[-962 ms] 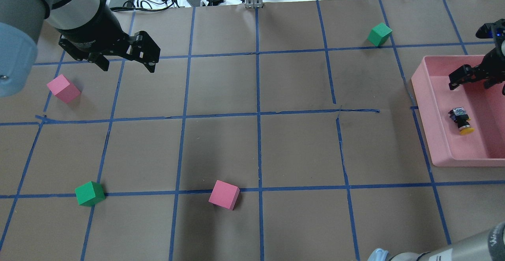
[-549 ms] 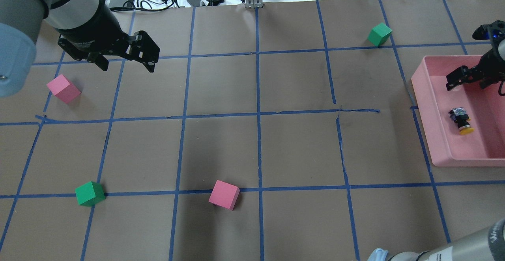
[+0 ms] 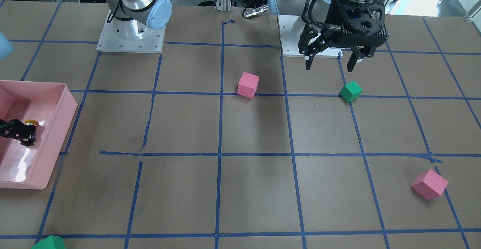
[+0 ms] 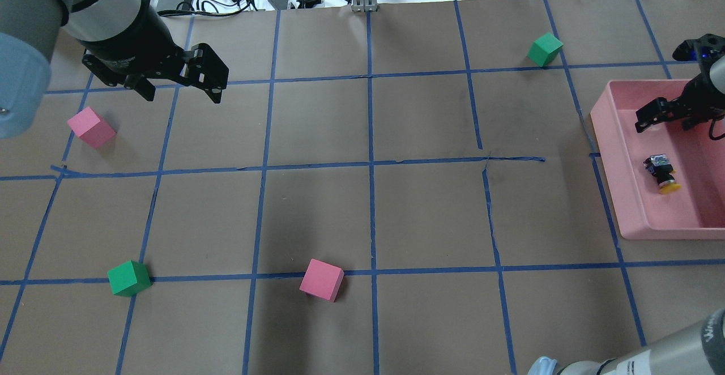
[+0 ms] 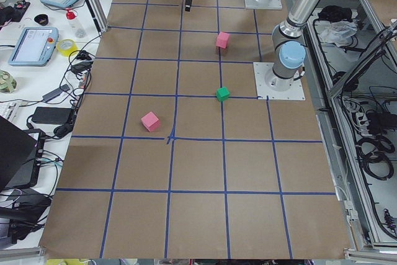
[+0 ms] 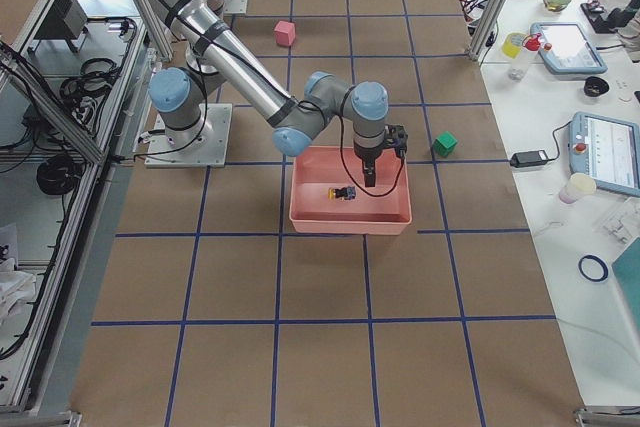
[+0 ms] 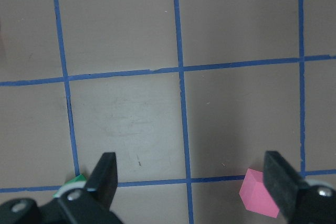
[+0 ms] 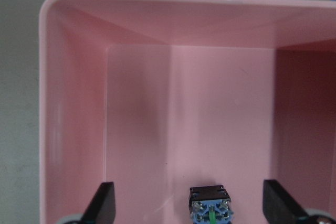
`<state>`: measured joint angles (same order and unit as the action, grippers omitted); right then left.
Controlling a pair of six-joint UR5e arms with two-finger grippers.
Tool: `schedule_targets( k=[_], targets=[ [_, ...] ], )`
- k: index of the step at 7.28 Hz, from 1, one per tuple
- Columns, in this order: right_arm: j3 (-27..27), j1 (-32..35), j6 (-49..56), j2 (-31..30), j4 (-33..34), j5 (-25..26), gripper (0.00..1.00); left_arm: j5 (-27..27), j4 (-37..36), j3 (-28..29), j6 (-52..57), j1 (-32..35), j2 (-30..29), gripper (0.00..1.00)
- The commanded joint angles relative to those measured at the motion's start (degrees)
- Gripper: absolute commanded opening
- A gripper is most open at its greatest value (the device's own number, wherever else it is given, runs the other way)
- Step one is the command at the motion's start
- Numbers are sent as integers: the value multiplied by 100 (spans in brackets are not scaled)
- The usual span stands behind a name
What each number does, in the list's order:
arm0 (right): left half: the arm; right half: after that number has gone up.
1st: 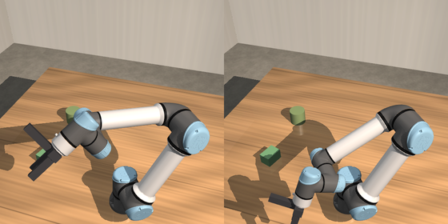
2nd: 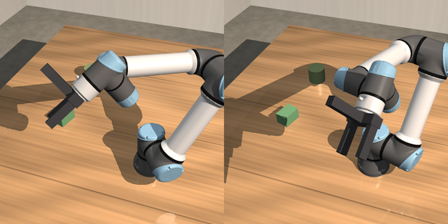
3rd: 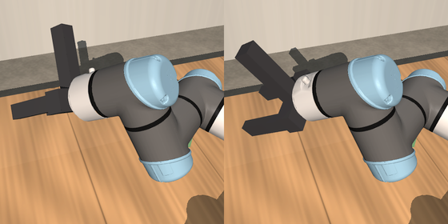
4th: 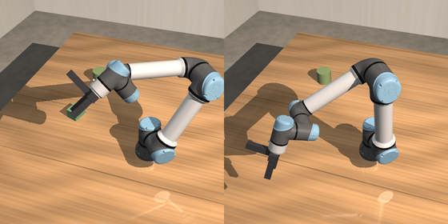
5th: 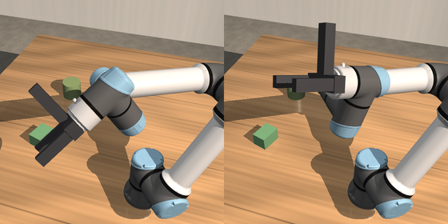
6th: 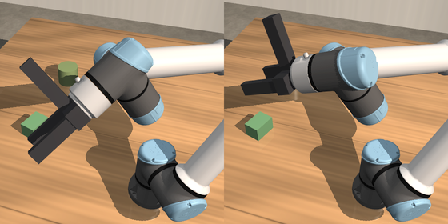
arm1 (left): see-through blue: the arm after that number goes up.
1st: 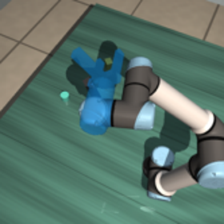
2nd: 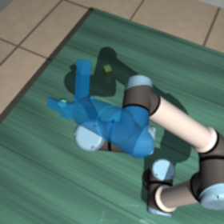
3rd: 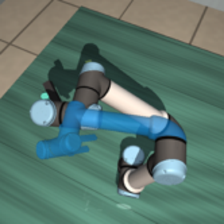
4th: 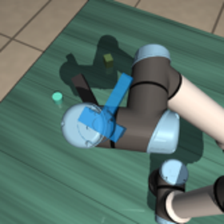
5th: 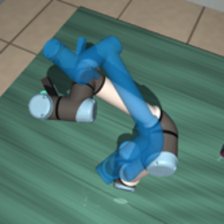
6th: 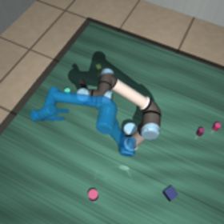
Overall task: Align button upright
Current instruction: 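Lower the right gripper into the pink tray over the black button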
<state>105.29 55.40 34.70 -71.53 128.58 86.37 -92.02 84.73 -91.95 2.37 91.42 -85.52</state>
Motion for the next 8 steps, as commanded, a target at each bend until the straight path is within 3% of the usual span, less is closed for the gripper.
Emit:
schedule_targets(
  k=[1, 8],
  targets=[
    [0, -3, -7, 121, 113, 63, 99, 9, 0, 2, 0, 8, 0, 100],
    [18, -214, 371, 482, 141, 152, 100, 0, 0, 2, 0, 8, 0, 100]
  ],
)
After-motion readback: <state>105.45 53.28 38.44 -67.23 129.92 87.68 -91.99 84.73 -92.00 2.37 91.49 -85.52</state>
